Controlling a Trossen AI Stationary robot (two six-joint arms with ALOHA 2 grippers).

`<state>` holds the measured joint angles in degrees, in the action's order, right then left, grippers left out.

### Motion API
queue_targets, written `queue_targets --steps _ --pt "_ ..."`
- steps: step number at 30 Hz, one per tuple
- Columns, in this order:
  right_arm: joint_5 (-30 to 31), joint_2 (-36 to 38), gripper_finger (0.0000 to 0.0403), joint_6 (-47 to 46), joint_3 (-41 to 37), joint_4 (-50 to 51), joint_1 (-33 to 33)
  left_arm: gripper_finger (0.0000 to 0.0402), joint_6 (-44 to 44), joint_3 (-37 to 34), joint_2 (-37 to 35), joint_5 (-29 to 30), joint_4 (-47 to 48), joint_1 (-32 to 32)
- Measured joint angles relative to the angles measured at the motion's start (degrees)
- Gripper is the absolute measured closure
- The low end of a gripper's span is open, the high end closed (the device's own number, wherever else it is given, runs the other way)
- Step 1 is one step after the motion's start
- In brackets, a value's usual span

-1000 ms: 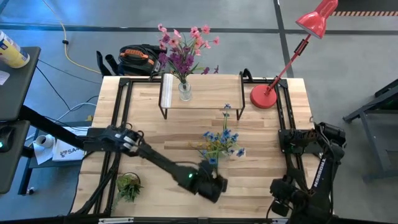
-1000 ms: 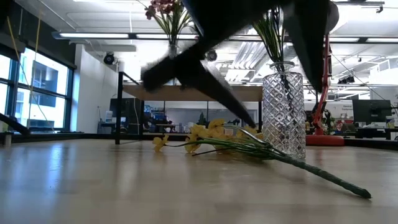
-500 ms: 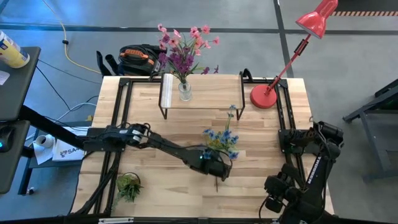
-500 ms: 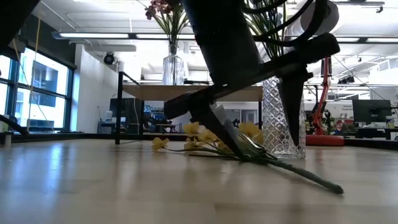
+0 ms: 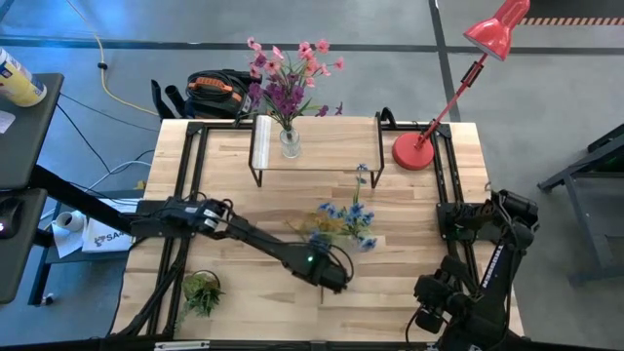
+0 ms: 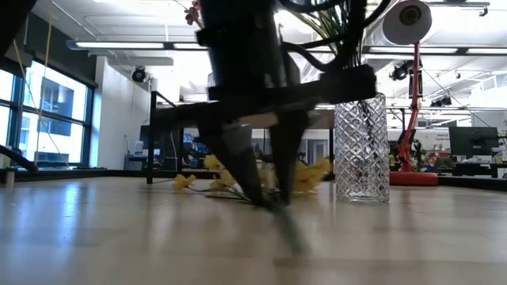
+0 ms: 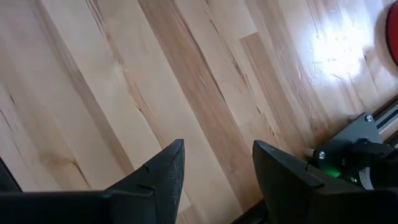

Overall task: Pick and place flowers into a vace then onto a shelf
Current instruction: Put the yellow flowers into the transparent vase

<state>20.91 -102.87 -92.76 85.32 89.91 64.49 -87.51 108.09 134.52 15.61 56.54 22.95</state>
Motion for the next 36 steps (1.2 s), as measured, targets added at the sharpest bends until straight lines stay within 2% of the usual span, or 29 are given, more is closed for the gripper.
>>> queue_targets --steps 4,9,14,18,23,28,30,32,34,36 --pt "0.4 0.0 0.0221 0.2 0.0 0.0 0.0 0.0305 -0.4 -0.1 0.0 -1.0 3.3 1.1" --pt "0.4 0.0 0.0221 0.2 0.0 -0.1 0.0 0.0348 0.0 -0.1 0.0 -2.7 4.4 2.2" --pt "0.5 0.0 0.0221 0.2 0.0 -0.3 0.0 0.035 -5.7 -0.2 -0.9 -2.2 5.0 5.3" --pt "0.8 0.0 0.0221 0.2 0.0 -0.4 0.0 0.0351 -15.5 -0.5 -2.6 2.5 6.7 9.5" --pt "2.2 0.0 0.0221 0.6 0.0 -0.4 0.0 0.0352 -27.7 -0.5 -6.6 18.6 7.7 16.3" --pt "6.5 0.0 0.0221 4.0 0.0 -3.0 0.0 0.0352 -30.6 -0.5 -8.4 46.7 2.4 23.0" --pt "8.5 0.0 0.0221 5.7 0.0 -4.2 -0.2 0.0352 -26.6 -0.4 -9.4 58.6 -2.7 24.9" --pt "9.7 0.0 0.0221 6.9 0.0 -4.7 -0.6 0.0349 -17.1 -0.2 -9.7 67.6 -11.2 26.0" --pt "10.7 0.0 0.0221 8.0 0.0 -4.8 -1.2 0.0339 -4.3 -0.2 -9.7 72.1 -21.1 26.5" --pt "11.6 0.0 0.0221 8.9 0.0 -4.8 -1.9 0.0332 9.8 0.0 -9.9 72.7 -31.1 26.6"
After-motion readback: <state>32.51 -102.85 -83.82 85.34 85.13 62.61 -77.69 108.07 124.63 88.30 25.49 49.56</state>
